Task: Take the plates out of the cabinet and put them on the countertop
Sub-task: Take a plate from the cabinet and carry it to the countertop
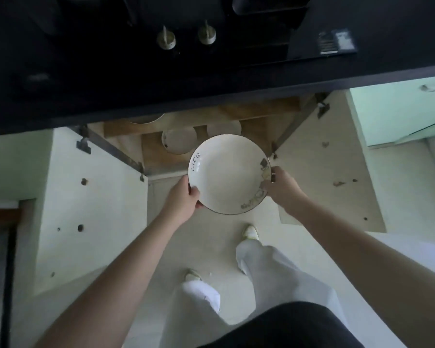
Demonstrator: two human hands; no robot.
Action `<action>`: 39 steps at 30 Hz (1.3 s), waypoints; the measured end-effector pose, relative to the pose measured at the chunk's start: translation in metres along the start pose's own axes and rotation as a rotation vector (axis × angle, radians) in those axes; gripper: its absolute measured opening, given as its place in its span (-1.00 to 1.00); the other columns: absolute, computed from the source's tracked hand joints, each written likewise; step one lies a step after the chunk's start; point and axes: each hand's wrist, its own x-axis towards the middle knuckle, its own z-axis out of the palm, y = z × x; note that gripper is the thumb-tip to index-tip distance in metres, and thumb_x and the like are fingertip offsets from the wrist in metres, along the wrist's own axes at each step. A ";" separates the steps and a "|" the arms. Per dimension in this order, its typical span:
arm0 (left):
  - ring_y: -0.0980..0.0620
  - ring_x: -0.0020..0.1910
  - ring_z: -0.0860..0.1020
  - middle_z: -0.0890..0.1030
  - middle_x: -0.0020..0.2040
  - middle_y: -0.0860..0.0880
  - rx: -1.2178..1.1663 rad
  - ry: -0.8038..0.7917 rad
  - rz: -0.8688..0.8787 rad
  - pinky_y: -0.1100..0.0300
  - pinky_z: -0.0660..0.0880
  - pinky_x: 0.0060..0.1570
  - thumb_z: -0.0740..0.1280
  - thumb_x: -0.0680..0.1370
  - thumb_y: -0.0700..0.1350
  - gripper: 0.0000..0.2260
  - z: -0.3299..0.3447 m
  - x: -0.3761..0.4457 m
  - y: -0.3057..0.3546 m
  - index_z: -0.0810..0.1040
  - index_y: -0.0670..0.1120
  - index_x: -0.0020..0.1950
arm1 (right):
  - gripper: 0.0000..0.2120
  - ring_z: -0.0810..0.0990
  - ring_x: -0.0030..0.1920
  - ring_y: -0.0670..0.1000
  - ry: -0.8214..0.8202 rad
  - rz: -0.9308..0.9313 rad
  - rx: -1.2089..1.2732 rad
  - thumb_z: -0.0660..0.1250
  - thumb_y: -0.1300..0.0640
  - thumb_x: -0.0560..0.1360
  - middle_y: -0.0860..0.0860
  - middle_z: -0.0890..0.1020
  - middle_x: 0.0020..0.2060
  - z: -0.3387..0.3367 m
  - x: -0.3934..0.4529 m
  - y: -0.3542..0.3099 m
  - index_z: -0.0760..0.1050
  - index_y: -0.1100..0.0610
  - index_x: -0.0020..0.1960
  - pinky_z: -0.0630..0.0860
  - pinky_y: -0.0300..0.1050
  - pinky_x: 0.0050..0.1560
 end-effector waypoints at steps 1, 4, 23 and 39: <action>0.16 -0.42 0.65 0.63 -0.15 -0.02 0.009 0.002 0.008 0.46 0.35 -0.51 0.10 0.62 -0.19 -0.83 -0.004 -0.015 0.002 0.45 -0.04 0.10 | -0.66 0.60 0.00 0.22 -0.014 0.005 0.010 0.29 0.22 0.43 0.15 0.61 0.00 -0.002 -0.014 0.001 0.45 0.18 0.20 0.60 0.20 0.01; 0.21 -0.44 0.62 0.61 -0.15 -0.05 0.057 0.016 0.027 0.44 0.37 -0.48 0.11 0.63 -0.19 -0.86 -0.019 -0.057 0.009 0.44 -0.07 0.08 | -0.71 0.63 -0.03 0.21 -0.047 0.010 0.038 0.30 0.23 0.40 0.14 0.62 -0.04 -0.005 -0.055 0.003 0.45 0.17 0.13 0.62 0.17 -0.04; 0.03 -0.33 0.49 0.57 -0.23 -0.19 0.118 0.005 0.277 0.29 0.37 -0.37 0.19 0.58 -0.16 -0.85 -0.101 -0.220 0.085 0.53 -0.07 -0.11 | -0.70 0.71 -0.25 0.02 0.147 -0.154 0.372 0.18 0.20 0.49 0.00 0.71 -0.25 -0.051 -0.259 -0.012 0.56 -0.01 0.13 0.67 0.01 -0.12; -0.06 -0.15 0.68 0.70 -0.15 0.02 0.155 -0.077 0.468 -0.07 0.59 -0.03 0.16 0.48 0.06 -0.76 0.002 -0.268 0.233 0.60 0.19 -0.02 | -0.73 0.72 -0.23 0.05 0.269 -0.269 0.732 0.20 0.25 0.56 0.05 0.73 -0.22 -0.194 -0.323 0.072 0.63 0.00 0.01 0.64 -0.16 -0.21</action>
